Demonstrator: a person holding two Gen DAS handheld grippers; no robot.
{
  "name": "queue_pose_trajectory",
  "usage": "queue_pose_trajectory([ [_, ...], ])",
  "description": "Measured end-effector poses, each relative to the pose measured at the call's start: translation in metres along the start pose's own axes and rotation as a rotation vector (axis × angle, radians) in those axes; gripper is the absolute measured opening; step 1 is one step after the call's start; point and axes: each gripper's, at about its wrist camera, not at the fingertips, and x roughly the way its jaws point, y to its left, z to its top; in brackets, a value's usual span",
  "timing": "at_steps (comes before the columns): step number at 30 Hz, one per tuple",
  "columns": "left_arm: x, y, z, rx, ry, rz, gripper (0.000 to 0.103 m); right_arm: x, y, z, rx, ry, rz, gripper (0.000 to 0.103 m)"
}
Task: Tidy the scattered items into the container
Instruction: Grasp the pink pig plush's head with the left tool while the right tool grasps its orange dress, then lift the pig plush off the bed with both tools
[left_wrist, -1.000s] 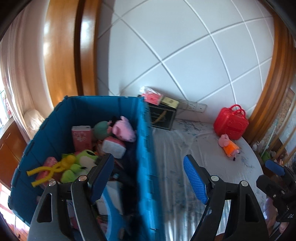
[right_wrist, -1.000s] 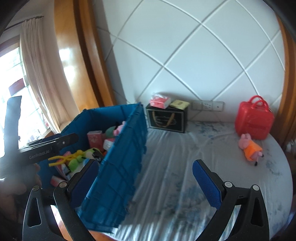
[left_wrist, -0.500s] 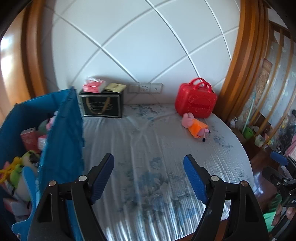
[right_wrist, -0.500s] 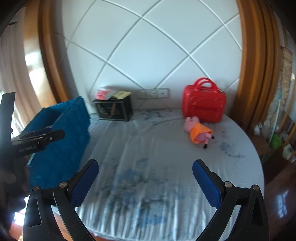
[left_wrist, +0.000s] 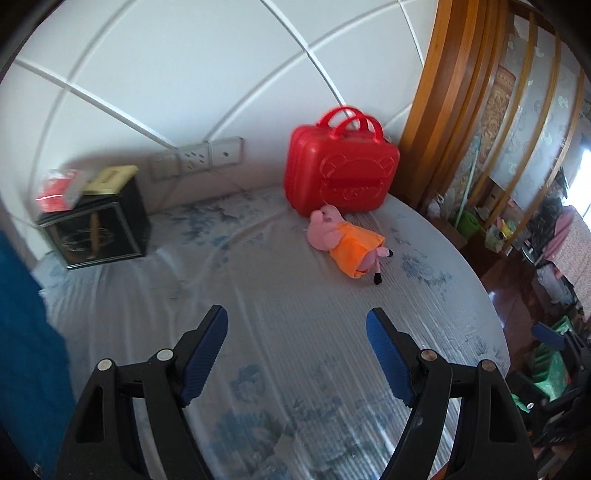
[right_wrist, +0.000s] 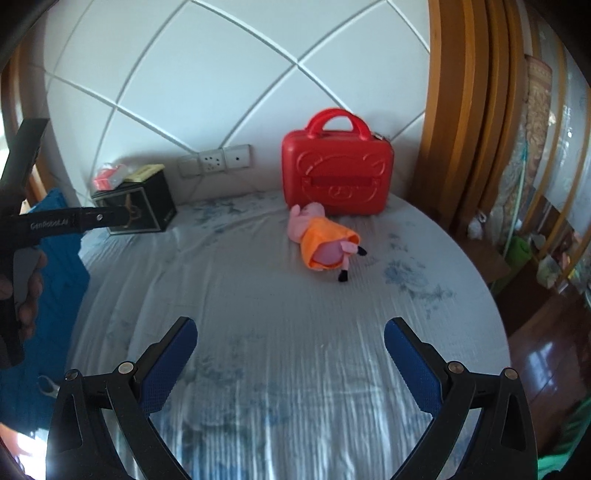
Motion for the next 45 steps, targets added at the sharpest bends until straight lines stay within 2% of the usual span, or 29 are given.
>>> queue_pose_trajectory([
  [6, 0.096, -0.027, 0.036, 0.056, 0.041, -0.001, 0.077, 0.08, -0.036, 0.004, -0.03, 0.034, 0.016, 0.103],
  [11, 0.183, -0.035, 0.062, 0.039, 0.098, 0.0, 0.077, 0.158, -0.063, 0.015, -0.063, 0.063, 0.067, 0.103],
  [17, 0.277, -0.035, 0.099, -0.036, 0.148, -0.046, 0.077, 0.251, -0.083, 0.028, -0.061, 0.092, 0.12, 0.103],
  [23, 0.356, -0.046, 0.121, -0.023, 0.204, -0.067, 0.077, 0.309, -0.091, 0.04, -0.042, 0.072, 0.146, 0.103],
  [28, 0.4, -0.051, 0.133, -0.099, 0.234, -0.063, 0.077, 0.339, -0.092, 0.044, -0.032, 0.066, 0.132, 0.103],
  [30, 0.416, -0.062, 0.137, -0.051, 0.259, -0.019, 0.08, 0.346, -0.091, 0.043, -0.036, 0.068, 0.14, 0.103],
  [33, 0.428, -0.076, 0.142, 0.01, 0.279, 0.006, 0.082, 0.355, -0.087, 0.044, -0.051, 0.06, 0.139, 0.103],
  [38, 0.447, -0.08, 0.144, 0.026, 0.38, 0.051, 0.093, 0.366, -0.088, 0.05, -0.058, 0.077, 0.103, 0.103],
  [41, 0.454, -0.082, 0.145, 0.017, 0.41, 0.071, 0.096, 0.371, -0.085, 0.049, -0.09, 0.092, 0.086, 0.103],
  [44, 0.457, -0.085, 0.141, 0.022, 0.417, 0.091, 0.097, 0.371, -0.085, 0.047, -0.104, 0.101, 0.084, 0.095],
  [45, 0.456, -0.085, 0.14, 0.022, 0.416, 0.098, 0.096, 0.371, -0.086, 0.045, -0.107, 0.108, 0.085, 0.089],
])
